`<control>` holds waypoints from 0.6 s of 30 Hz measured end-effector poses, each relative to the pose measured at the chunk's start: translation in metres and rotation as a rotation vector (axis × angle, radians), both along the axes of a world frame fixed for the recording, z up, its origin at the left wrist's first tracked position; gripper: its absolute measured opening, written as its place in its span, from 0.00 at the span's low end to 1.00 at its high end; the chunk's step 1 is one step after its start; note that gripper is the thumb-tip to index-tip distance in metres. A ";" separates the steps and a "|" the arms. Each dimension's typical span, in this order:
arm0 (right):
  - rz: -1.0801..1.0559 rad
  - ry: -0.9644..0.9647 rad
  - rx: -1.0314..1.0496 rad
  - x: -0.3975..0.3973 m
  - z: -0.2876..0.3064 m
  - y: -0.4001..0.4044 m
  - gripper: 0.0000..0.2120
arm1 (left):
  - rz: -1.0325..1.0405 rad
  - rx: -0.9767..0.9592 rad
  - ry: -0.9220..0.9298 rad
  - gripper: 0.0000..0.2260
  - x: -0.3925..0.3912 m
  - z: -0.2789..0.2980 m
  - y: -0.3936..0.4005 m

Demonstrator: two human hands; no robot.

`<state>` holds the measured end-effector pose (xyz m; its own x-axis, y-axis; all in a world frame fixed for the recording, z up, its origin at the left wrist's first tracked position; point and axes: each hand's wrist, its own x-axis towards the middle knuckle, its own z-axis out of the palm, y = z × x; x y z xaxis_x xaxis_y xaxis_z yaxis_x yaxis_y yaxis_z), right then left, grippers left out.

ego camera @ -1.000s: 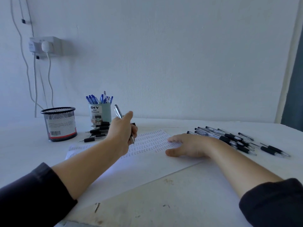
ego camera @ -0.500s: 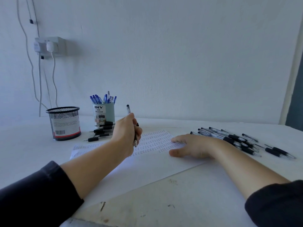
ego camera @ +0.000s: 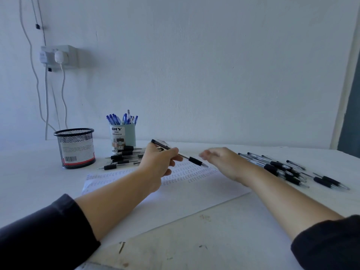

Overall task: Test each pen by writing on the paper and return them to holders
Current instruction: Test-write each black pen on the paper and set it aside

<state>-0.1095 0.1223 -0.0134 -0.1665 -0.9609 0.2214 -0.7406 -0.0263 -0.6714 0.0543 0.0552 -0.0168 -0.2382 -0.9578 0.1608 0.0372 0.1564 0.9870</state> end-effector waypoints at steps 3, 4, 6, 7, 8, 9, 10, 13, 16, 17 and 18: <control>0.036 -0.036 -0.118 0.005 0.001 -0.002 0.15 | -0.043 -0.011 -0.010 0.13 -0.003 -0.003 -0.001; 0.050 -0.037 -0.136 0.007 0.002 -0.003 0.17 | -0.052 -0.013 -0.006 0.14 -0.004 -0.004 -0.001; 0.048 -0.025 -0.155 0.006 0.001 -0.005 0.19 | -0.075 -0.015 0.012 0.13 -0.005 -0.005 -0.002; 0.045 -0.014 -0.155 0.005 0.000 -0.006 0.17 | -0.089 -0.014 0.019 0.12 -0.005 -0.005 -0.002; 0.043 0.001 -0.154 0.004 0.000 -0.005 0.13 | -0.102 -0.011 0.023 0.12 -0.005 -0.006 -0.001; 0.039 0.020 -0.147 0.002 0.000 -0.006 0.07 | -0.111 -0.007 0.024 0.12 -0.006 -0.006 -0.001; 0.034 0.037 -0.142 0.001 0.001 -0.005 0.03 | -0.114 -0.001 0.023 0.12 -0.006 -0.006 -0.001; -0.105 0.126 -0.208 -0.012 0.004 -0.004 0.07 | -0.100 0.014 0.024 0.15 -0.004 -0.006 -0.003; -0.474 0.250 -0.257 -0.038 0.010 0.000 0.06 | -0.095 0.022 0.022 0.16 -0.003 -0.005 -0.004; -0.598 0.270 -0.244 -0.049 0.011 0.003 0.06 | -0.096 0.022 0.015 0.16 -0.003 -0.005 -0.004; -0.710 0.272 -0.226 -0.059 0.011 0.005 0.06 | -0.098 0.020 0.005 0.16 -0.003 -0.005 -0.004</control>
